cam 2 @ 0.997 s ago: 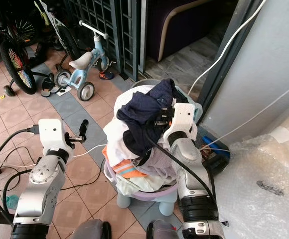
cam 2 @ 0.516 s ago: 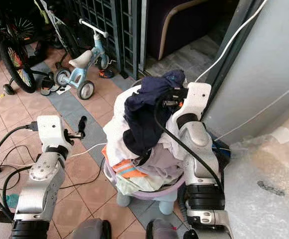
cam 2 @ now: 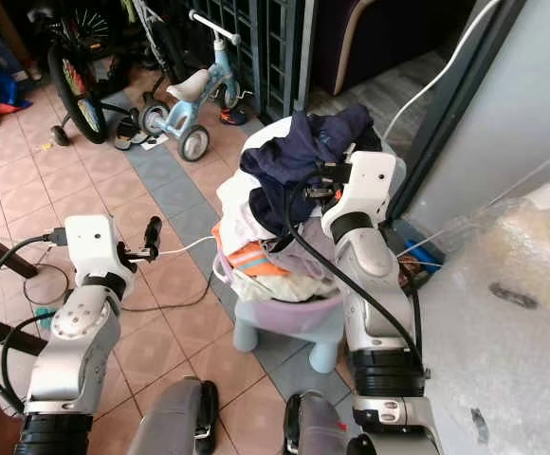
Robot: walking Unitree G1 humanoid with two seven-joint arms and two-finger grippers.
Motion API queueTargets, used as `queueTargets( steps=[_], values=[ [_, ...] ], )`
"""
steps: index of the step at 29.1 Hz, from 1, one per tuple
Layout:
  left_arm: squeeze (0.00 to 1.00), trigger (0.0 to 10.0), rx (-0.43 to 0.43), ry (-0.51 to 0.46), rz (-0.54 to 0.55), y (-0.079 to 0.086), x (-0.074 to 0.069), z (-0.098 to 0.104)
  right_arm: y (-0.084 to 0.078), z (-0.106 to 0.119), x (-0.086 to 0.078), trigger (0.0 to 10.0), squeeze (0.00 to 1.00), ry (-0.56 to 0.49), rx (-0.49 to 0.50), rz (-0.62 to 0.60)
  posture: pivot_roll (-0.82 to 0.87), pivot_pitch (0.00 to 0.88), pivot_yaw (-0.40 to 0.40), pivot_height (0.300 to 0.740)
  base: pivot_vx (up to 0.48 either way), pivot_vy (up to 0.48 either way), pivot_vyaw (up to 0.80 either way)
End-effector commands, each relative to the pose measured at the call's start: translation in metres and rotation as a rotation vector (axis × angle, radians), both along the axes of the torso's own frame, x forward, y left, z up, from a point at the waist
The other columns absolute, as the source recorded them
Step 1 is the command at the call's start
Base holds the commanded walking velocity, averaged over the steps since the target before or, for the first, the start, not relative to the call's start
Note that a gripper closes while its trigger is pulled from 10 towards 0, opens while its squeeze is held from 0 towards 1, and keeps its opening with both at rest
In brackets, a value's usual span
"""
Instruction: Clothes washing
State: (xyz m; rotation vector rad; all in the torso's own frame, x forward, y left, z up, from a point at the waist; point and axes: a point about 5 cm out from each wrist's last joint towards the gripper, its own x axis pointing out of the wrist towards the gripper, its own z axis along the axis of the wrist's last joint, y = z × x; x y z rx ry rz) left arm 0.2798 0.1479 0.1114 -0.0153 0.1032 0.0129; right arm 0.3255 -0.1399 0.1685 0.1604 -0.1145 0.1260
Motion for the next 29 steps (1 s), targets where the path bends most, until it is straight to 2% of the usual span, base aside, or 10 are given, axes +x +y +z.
queueTargets(
  steps=[1, 2, 3, 5, 6, 9, 15, 19, 29],
  values=[
    [0.0, 10.0, 0.008, -0.026, -0.018, 0.003, 0.005, 0.005, 0.001, 0.004, -0.002, 0.6, 0.0, -0.026, -0.001, -0.013, 0.02, 0.059, -0.005, 0.74, 0.0, 0.0, 0.0],
    [0.0, 10.0, 0.011, -0.024, -0.016, 0.003, 0.006, 0.005, 0.001, 0.003, -0.003, 0.6, 0.0, -0.025, -0.003, -0.014, 0.01, 0.06, -0.005, 0.74, 0.0, 0.0, 0.0],
    [0.0, 10.0, 0.012, -0.022, 0.0, 0.005, 0.006, 0.004, 0.002, 0.003, -0.006, 4.6, 0.0, -0.025, -0.006, -0.014, 0.01, 0.061, -0.003, 0.74, 0.0, 0.0, 0.0],
    [0.0, 10.0, 0.011, -0.02, 0.009, 0.006, 0.006, 0.003, 0.001, 0.003, -0.007, 4.6, 0.0, -0.026, -0.007, -0.013, 0.02, 0.059, -0.003, 0.74, 0.0, 0.0, 0.0],
    [0.0, 10.0, 0.008, -0.021, 0.012, 0.005, 0.005, 0.004, 0.001, 0.002, -0.01, 10.0, 0.0, -0.03, -0.027, -0.014, 0.03, 0.062, -0.004, 0.74, 0.0, 0.0, 0.0],
    [0.0, 10.0, 0.003, -0.021, 0.007, 0.002, 0.003, 0.004, -0.003, 0.001, -0.01, 10.0, 0.0, -0.037, -0.066, -0.023, 0.03, 0.06, -0.007, 0.74, 0.0, 0.0, 0.0],
    [0.0, 10.0, 0.002, -0.026, 0.029, 0.006, 0.002, 0.003, -0.004, 0.006, 0.001, 10.0, 0.0, -0.051, -0.064, -0.033, 0.05, 0.053, -0.018, 0.74, 0.0, 0.0, 0.0],
    [0.0, 10.0, -0.013, -0.036, 0.035, 0.007, 0.002, 0.005, -0.003, 0.008, 0.002, 10.0, 0.0, -0.057, -0.077, -0.028, 0.05, 0.054, -0.017, 0.74, 0.0, 0.0, 0.0],
    [0.0, 10.0, -0.03, -0.044, -0.018, 0.0, -0.003, 0.003, -0.028, -0.007, -0.014, 10.0, 0.0, -0.032, -0.164, -0.187, 0.03, 0.046, 0.0, 0.74, 0.0, 0.0, -0.68]
  ],
)
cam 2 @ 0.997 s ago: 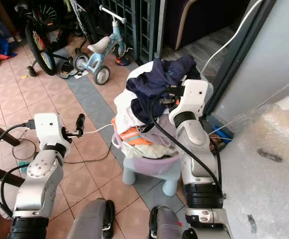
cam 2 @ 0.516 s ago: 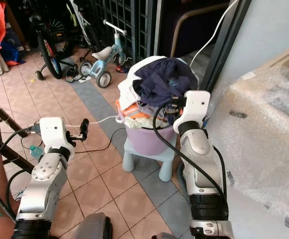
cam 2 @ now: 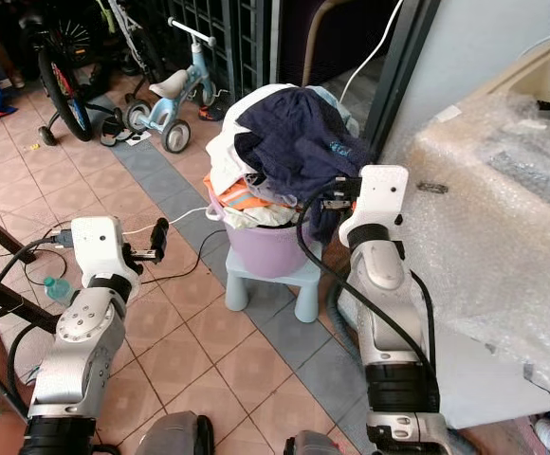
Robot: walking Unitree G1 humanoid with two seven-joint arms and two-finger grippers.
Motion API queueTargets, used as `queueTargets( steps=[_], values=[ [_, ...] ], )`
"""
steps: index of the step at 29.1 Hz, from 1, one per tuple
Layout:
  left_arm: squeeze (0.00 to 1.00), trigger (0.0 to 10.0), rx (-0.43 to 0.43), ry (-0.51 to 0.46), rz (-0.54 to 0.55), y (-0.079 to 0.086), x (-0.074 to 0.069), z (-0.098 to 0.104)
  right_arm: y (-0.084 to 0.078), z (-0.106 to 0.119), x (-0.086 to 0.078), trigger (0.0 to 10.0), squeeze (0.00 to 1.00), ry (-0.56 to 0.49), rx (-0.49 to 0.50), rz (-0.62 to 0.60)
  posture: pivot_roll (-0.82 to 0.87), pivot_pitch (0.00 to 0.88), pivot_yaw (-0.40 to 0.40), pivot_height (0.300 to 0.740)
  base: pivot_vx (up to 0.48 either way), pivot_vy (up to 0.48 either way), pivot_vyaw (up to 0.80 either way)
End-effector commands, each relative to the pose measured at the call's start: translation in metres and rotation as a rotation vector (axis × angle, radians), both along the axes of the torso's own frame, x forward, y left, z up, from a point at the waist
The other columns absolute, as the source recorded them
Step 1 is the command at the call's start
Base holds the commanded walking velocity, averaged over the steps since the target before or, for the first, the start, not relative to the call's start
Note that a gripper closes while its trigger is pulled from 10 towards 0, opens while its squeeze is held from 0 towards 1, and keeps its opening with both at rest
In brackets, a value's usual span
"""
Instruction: Clothes washing
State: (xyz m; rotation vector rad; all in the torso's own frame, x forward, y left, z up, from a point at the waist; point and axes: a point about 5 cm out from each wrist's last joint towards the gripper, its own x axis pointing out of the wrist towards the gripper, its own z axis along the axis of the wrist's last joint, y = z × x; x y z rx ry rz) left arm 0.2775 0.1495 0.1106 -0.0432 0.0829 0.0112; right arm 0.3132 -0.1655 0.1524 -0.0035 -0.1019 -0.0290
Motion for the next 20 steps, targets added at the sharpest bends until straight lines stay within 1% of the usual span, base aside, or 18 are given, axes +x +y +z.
queueTargets(
  steps=[1, 3, 4, 5, 6, 8, 9, 11, 12, 14, 17, 20],
  values=[
    [0.0, 10.0, -0.003, -0.035, -0.033, -0.004, 0.0, 0.005, -0.006, 0.008, -0.003, 10.0, 0.0, -0.048, -0.021, -0.045, 0.03, 0.046, 0.0, 0.74, 0.0, 0.0, -0.8],
    [0.0, 10.0, -0.008, -0.057, -0.058, -0.008, 0.002, 0.009, -0.014, 0.011, -0.001, 10.0, 0.0, -0.06, -0.045, -0.088, 0.02, 0.047, 0.001, 0.74, 0.131, 0.0, -0.8],
    [0.0, 10.0, -0.008, -0.057, -0.058, -0.008, 0.002, 0.009, -0.014, 0.011, -0.001, 10.0, 0.0, -0.06, -0.045, -0.088, 0.02, 0.047, 0.001, 0.74, 0.262, 0.0, -0.8],
    [0.0, 10.0, -0.01, -0.062, -0.062, -0.009, 0.003, 0.01, -0.019, 0.016, 0.001, 10.0, 0.0, -0.082, -0.059, -0.12, 0.02, 0.047, 0.002, 0.74, 0.277, 0.0, -0.8],
    [0.0, 10.0, -0.01, -0.062, -0.062, -0.009, 0.003, 0.01, -0.019, 0.016, 0.001, 10.0, 0.0, -0.082, -0.059, -0.12, 0.02, 0.047, 0.002, 0.74, 0.277, 0.0, -0.8],
    [0.0, 10.0, -0.015, -0.068, -0.067, -0.011, 0.004, 0.011, -0.032, 0.031, 0.008, 10.0, 0.0, -0.134, -0.08, -0.201, 0.02, 0.047, 0.001, 0.74, 0.296, 0.0, -0.8],
    [0.0, 10.0, -0.015, -0.068, -0.067, -0.011, 0.004, 0.011, -0.032, 0.031, 0.008, 10.0, 0.0, -0.134, -0.08, -0.201, 0.02, 0.047, 0.001, 0.74, 0.304, 0.0, -0.8],
    [0.0, 10.0, -0.016, -0.068, -0.069, -0.011, 0.003, 0.011, -0.043, 0.047, 0.016, 10.0, 0.0, -0.174, -0.089, -0.246, 0.02, 0.046, 0.0, 0.74, 0.307, 0.0, -0.8],
    [0.0, 10.0, -0.016, -0.067, -0.07, -0.011, 0.003, 0.011, -0.047, 0.053, 0.02, 10.0, 0.0, -0.19, -0.092, -0.257, 0.02, 0.046, 0.0, 0.74, 0.311, 0.0, -0.8],
    [0.0, 10.0, -0.016, -0.067, -0.07, -0.011, 0.003, 0.011, -0.047, 0.053, 0.02, 10.0, 0.0, -0.19, -0.092, -0.257, 0.02, 0.046, 0.0, 0.74, 0.311, 0.0, -0.8],
    [0.0, 10.0, -0.02, -0.072, -0.075, -0.012, 0.002, 0.01, -0.062, 0.077, 0.034, 10.0, 0.0, -0.241, -0.108, -0.291, 0.03, 0.045, -0.008, 0.74, 0.48, 0.0, -0.8],
    [0.0, 10.0, -0.022, -0.074, -0.074, -0.011, 0.002, 0.01, -0.068, 0.086, 0.039, 10.0, 0.0, -0.262, -0.114, -0.311, 0.03, 0.046, -0.009, 0.74, 0.48, 0.0, -0.8]
  ],
)
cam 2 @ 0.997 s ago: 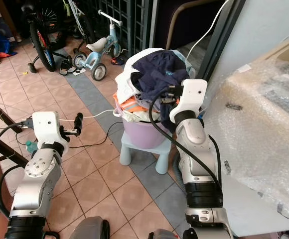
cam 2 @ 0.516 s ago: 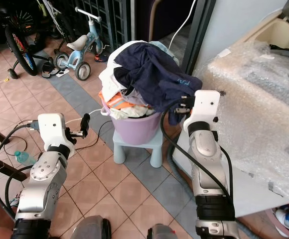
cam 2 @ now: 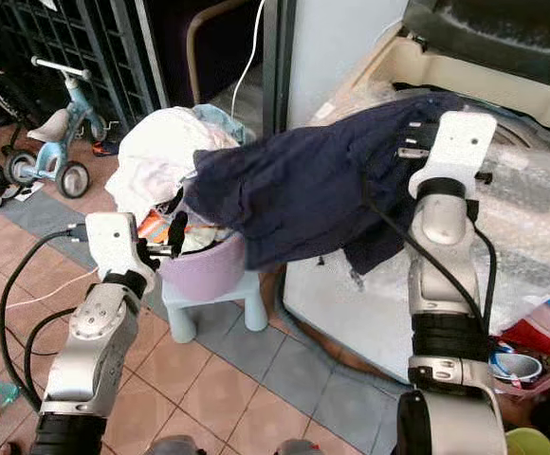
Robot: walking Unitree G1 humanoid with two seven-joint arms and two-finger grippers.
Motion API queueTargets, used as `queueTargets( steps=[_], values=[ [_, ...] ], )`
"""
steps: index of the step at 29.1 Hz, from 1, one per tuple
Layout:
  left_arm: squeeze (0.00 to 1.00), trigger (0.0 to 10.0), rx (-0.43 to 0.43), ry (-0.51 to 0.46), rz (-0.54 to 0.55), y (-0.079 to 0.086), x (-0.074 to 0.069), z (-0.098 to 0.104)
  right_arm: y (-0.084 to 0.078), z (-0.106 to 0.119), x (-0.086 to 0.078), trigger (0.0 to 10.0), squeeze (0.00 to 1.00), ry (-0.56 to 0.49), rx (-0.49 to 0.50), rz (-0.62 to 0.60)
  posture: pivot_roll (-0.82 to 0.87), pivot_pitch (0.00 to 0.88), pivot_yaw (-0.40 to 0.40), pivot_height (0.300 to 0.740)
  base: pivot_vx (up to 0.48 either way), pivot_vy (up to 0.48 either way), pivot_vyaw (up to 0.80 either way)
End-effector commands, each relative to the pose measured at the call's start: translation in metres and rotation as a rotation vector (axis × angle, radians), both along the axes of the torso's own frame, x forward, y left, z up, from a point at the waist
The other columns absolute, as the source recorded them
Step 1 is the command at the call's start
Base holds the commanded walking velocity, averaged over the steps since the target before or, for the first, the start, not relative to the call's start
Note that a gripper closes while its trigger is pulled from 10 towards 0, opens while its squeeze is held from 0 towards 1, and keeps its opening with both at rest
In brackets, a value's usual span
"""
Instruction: Clothes washing
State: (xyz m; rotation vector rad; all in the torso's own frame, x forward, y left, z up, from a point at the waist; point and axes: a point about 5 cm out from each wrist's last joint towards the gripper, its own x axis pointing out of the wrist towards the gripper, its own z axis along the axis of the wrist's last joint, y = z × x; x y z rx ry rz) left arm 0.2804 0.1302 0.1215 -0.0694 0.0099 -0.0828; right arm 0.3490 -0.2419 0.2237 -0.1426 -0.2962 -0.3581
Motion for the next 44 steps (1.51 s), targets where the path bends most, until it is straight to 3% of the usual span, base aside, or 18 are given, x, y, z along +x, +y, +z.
queueTargets(
  steps=[1, 9, 20, 24, 27, 29, 30, 31, 33, 37, 38, 41, 42, 44],
  values=[
    [0.0, 10.0, 0.007, 0.001, 0.018, 0.008, -0.001, -0.001, 0.008, 0.015, 0.003, 10.0, 0.0, -0.067, -0.003, 0.028, 0.03, 0.046, -0.009, 0.74, 0.48, 0.0, -0.8],
    [0.0, 10.0, 0.003, 0.003, 0.008, 0.006, 0.0, -0.002, 0.001, 0.051, 0.027, 10.0, 0.0, -0.124, -0.011, 0.033, 0.03, 0.043, -0.013, 0.74, 0.48, 0.0, -0.8],
    [0.0, 10.0, 0.02, 0.024, 0.065, 0.008, -0.002, -0.005, -0.007, 0.098, 0.041, 10.0, 0.0, -0.216, 0.043, 0.035, 0.04, 0.046, -0.02, 0.74, 0.212, 0.0, -0.77],
    [0.0, 10.0, 0.03, 0.043, 0.084, 0.009, -0.006, -0.009, 0.005, 0.086, 0.049, 10.0, 0.0, -0.139, 0.074, 0.127, 0.04, 0.047, -0.022, 0.74, 0.0, 0.0, 0.0],
    [0.0, 10.0, 0.037, 0.06, 0.094, 0.009, -0.012, -0.013, 0.026, 0.051, 0.06, 10.0, 0.0, 0.058, 0.117, 0.278, 0.04, 0.051, -0.026, 0.74, 0.0, 0.0, 0.0],
    [0.0, 10.0, 0.036, 0.066, 0.093, 0.009, -0.014, -0.015, 0.038, 0.019, 0.062, 10.0, 0.0, 0.248, 0.076, 0.347, 0.04, 0.053, -0.028, 0.74, 0.0, 0.0, 0.0],
    [0.0, 10.0, 0.037, 0.069, 0.091, 0.008, -0.015, -0.015, 0.048, -0.009, 0.06, 10.0, 0.0, 0.378, 0.055, 0.43, 0.05, 0.054, -0.029, 0.74, 0.0, 0.0, 0.0],
    [0.0, 10.0, 0.037, 0.069, 0.091, 0.008, -0.015, -0.015, 0.048, -0.009, 0.06, 10.0, 0.0, 0.378, 0.055, 0.43, 0.05, 0.054, -0.029, 0.74, 0.0, 0.0, 0.0],
    [0.0, 10.0, 0.038, 0.07, 0.092, 0.007, -0.014, -0.015, 0.054, -0.032, 0.055, 10.0, 0.0, 0.476, 0.025, 0.486, 0.05, 0.056, -0.03, 0.74, 0.0, 0.0, 0.0],
    [0.0, 10.0, 0.042, 0.072, 0.092, 0.007, -0.013, -0.014, 0.054, -0.039, 0.051, 10.0, 0.0, 0.499, 0.037, 0.523, 0.04, 0.058, -0.029, 0.74, 0.0, 0.0, 0.0],
    [0.0, 10.0, 0.042, 0.072, 0.092, 0.007, -0.013, -0.014, 0.054, -0.038, 0.051, 10.0, 1.0, 0.502, 0.037, 0.524, 0.04, 0.058, -0.029, 0.74, 0.0, 0.0, 0.0],
    [0.0, 10.0, 0.045, 0.075, 0.087, 0.006, -0.012, -0.015, 0.047, -0.029, 0.05, 10.0, 1.0, 0.432, 0.053, 0.514, 0.04, 0.058, -0.029, 0.74, 0.0, 0.0, 0.0],
    [0.0, 10.0, 0.046, 0.076, 0.084, 0.006, -0.012, -0.014, 0.041, -0.011, 0.049, 10.0, 1.0, 0.312, 0.066, 0.509, 0.03, 0.059, -0.029, 0.74, 0.0, 0.0, 0.0],
    [0.0, 10.0, 0.046, 0.076, 0.084, 0.006, -0.012, -0.014, 0.038, 0.001, 0.048, 10.0, 1.0, 0.224, 0.083, 0.525, 0.03, 0.061, -0.029, 0.74, 0.0, 0.0, 0.0]
  ],
)
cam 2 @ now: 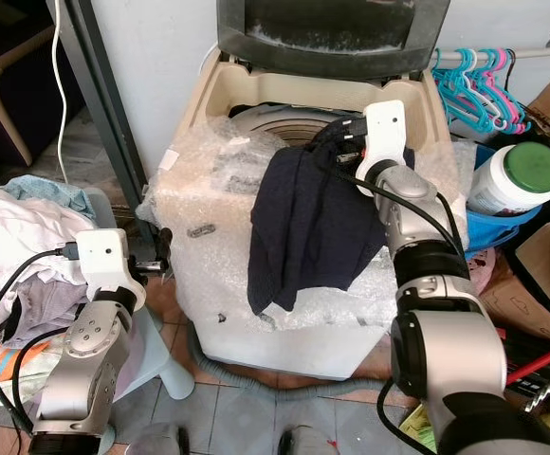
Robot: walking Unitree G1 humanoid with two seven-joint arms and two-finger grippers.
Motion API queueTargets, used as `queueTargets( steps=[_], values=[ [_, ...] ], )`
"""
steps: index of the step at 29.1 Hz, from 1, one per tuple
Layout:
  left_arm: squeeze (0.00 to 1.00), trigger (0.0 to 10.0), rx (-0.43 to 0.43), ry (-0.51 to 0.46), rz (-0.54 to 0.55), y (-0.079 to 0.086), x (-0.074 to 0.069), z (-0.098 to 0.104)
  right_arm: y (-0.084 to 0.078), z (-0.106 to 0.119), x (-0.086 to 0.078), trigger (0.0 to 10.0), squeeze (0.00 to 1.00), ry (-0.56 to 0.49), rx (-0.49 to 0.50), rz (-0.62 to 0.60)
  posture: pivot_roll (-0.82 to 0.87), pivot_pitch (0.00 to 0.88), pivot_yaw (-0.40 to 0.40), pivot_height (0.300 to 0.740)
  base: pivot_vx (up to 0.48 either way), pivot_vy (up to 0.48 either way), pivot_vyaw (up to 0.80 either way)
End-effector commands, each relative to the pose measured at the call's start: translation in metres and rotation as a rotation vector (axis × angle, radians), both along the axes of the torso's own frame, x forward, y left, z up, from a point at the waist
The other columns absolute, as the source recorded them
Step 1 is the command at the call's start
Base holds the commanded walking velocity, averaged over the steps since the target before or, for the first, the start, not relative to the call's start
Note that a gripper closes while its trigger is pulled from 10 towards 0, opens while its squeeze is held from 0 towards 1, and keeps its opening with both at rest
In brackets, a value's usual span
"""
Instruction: Clothes washing
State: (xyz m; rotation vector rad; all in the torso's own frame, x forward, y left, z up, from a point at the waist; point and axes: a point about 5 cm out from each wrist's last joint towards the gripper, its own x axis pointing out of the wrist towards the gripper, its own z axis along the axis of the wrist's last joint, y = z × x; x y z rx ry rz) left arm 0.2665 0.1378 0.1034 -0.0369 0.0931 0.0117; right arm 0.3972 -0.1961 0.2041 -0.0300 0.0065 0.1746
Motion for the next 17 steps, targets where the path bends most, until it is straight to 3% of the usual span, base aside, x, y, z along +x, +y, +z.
queueTargets(
  steps=[1, 8, 9, 12, 14, 17],
  values=[
    [0.0, 10.0, 0.01, -0.008, -0.008, -0.001, 0.003, 0.004, -0.008, 0.026, -0.004, 10.0, 1.0, -0.119, 0.042, 0.053, 0.03, 0.064, -0.028, 0.74, 0.0, 0.0, 0.0],
    [0.0, 10.0, 0.018, -0.003, -0.008, 0.0, 0.003, 0.003, -0.007, 0.027, -0.022, 10.0, 1.0, -0.13, 0.031, 0.26, 0.02, 0.074, -0.031, 0.74, 0.0, 0.0, 0.0],
    [0.0, 10.0, 0.018, 0.001, -0.006, 0.0, 0.003, 0.002, -0.008, 0.022, -0.024, 10.0, 1.0, -0.113, -0.051, 0.257, 0.02, 0.072, -0.031, 0.74, 0.0, 0.0, 0.0],
    [0.0, 10.0, 0.019, 0.011, -0.014, -0.003, 0.002, -0.001, -0.017, 0.009, -0.02, 10.0, 1.0, -0.05, -0.144, 0.148, 0.03, 0.062, -0.035, 0.74, 0.0, 0.0, 0.0],
    [0.0, 10.0, 0.021, 0.003, -0.017, -0.004, 0.004, 0.002, -0.004, 0.014, -0.026, 10.0, 1.0, -0.082, -0.073, 0.245, 0.04, 0.06, -0.035, 0.74, 0.0, 0.0, 0.0],
    [0.0, 10.0, 0.021, -0.001, -0.012, -0.003, 0.005, 0.003, 0.007, 0.018, -0.033, 10.0, 1.0, -0.102, -0.052, 0.354, 0.04, 0.061, -0.035, 0.74, 0.0, 0.0, 0.0]
  ],
)
